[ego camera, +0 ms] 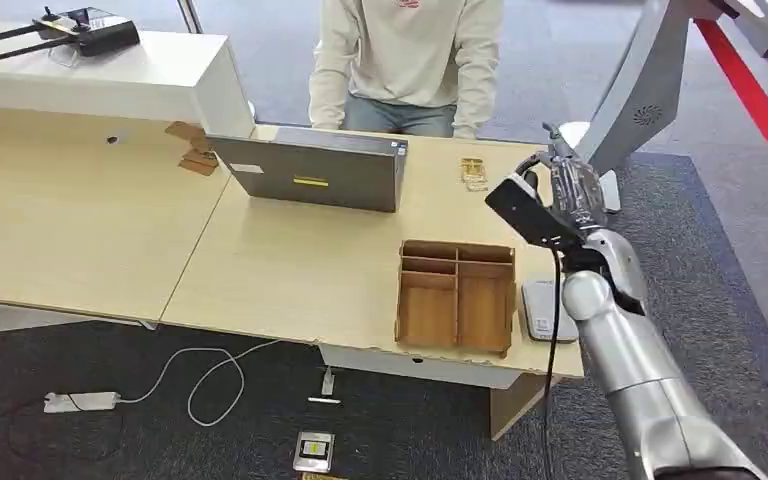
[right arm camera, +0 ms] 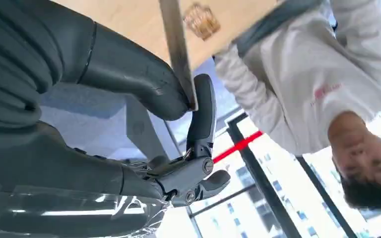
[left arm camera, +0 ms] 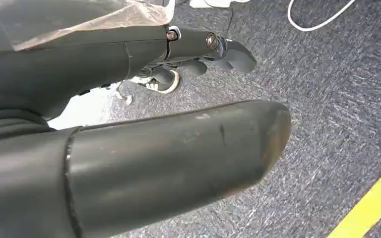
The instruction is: Pass the card to the sensor for recognition and then transmit it.
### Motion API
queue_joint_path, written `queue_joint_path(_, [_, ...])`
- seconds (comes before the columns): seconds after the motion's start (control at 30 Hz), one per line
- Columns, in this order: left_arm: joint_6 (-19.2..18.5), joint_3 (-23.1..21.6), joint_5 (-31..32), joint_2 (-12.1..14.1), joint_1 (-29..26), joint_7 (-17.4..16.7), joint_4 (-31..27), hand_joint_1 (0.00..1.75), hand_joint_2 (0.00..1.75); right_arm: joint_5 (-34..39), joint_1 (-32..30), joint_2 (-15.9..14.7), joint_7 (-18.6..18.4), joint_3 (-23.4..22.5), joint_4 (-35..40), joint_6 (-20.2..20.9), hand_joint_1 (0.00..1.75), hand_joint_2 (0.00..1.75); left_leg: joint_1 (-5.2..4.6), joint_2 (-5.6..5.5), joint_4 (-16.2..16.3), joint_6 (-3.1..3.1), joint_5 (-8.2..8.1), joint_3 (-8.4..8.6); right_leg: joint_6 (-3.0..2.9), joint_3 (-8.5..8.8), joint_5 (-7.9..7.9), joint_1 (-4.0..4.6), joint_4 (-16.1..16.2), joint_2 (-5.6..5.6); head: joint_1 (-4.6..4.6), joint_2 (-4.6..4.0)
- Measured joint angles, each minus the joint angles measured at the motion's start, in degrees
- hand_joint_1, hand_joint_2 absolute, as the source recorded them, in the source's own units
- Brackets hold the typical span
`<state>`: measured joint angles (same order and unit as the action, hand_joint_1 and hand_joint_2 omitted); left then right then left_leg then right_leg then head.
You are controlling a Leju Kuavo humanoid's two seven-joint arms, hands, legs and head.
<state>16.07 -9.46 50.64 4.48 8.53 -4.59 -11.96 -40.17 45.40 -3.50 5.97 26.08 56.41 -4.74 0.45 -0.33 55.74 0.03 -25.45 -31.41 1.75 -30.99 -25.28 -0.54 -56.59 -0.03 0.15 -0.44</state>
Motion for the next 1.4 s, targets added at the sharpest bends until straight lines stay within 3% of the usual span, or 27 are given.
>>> queue_joint_path(0.33, [-0.35,-0.11,1.08,-0.02,0.96,0.15,-0.02,0.00,0.00,-0.31,1.00,-3.11,-0.70,-3.61,4.90,-1.88,1.75,1.75,0.00,0.02,0.00,0.00,0.00,-0.01,0.00,0.00,0.00,0.00,0.00,0.02,0.00,0.00])
queue_joint_path(0.63, [-0.68,-0.11,0.92,-0.02,1.37,0.24,-0.02,0.00,0.00,-1.62,-1.10,-2.91,0.31,-4.20,5.18,-2.45,1.75,1.75,0.02,0.00,-0.02,0.00,0.00,-0.03,-0.01,0.01,0.00,0.02,-0.01,0.02,0.00,0.00])
queue_joint_path(0.93, [-2.73,-0.31,2.89,-0.02,3.04,-0.07,-0.13,0.00,0.00,-6.67,2.07,1.22,3.02,-2.84,-2.93,-2.38,1.75,1.75,0.02,-0.02,-0.03,-0.02,0.01,-0.04,-0.02,0.02,0.01,0.03,-0.03,0.02,0.00,0.00])
queue_joint_path(1.3, [-2.80,-0.59,2.72,-0.04,3.54,-0.28,-0.20,0.00,0.00,-7.67,6.86,5.57,4.87,-0.83,-14.83,-3.15,1.75,1.75,0.02,0.00,-0.03,-0.01,0.00,-0.08,-0.02,-0.02,0.00,0.02,-0.04,0.02,0.00,0.00])
queue_joint_path(1.33, [-2.76,-0.59,2.61,-0.04,3.52,-0.28,-0.20,0.00,0.00,-7.72,7.12,5.92,5.03,-0.74,-15.56,-3.22,0.47,1.75,0.02,-0.01,-0.03,-0.01,0.01,-0.08,-0.02,-0.02,0.00,0.02,-0.04,0.02,0.00,0.00])
queue_joint_path(1.37, [-2.71,-0.59,2.58,-0.04,3.47,-0.26,-0.20,0.00,0.00,-7.72,7.30,6.23,5.09,-0.66,-16.24,-3.24,0.00,1.75,0.02,-0.03,-0.03,-0.01,0.01,-0.08,-0.02,-0.02,0.00,0.03,-0.03,0.02,0.00,0.00])
queue_joint_path(1.4, [-2.65,-0.59,2.47,-0.04,3.38,-0.26,-0.20,0.00,0.00,-7.72,7.43,6.51,5.09,-0.53,-16.85,-3.28,0.00,1.75,0.02,-0.03,-0.03,-0.01,0.01,-0.08,-0.02,-0.02,0.00,0.03,-0.04,0.01,0.00,0.00])
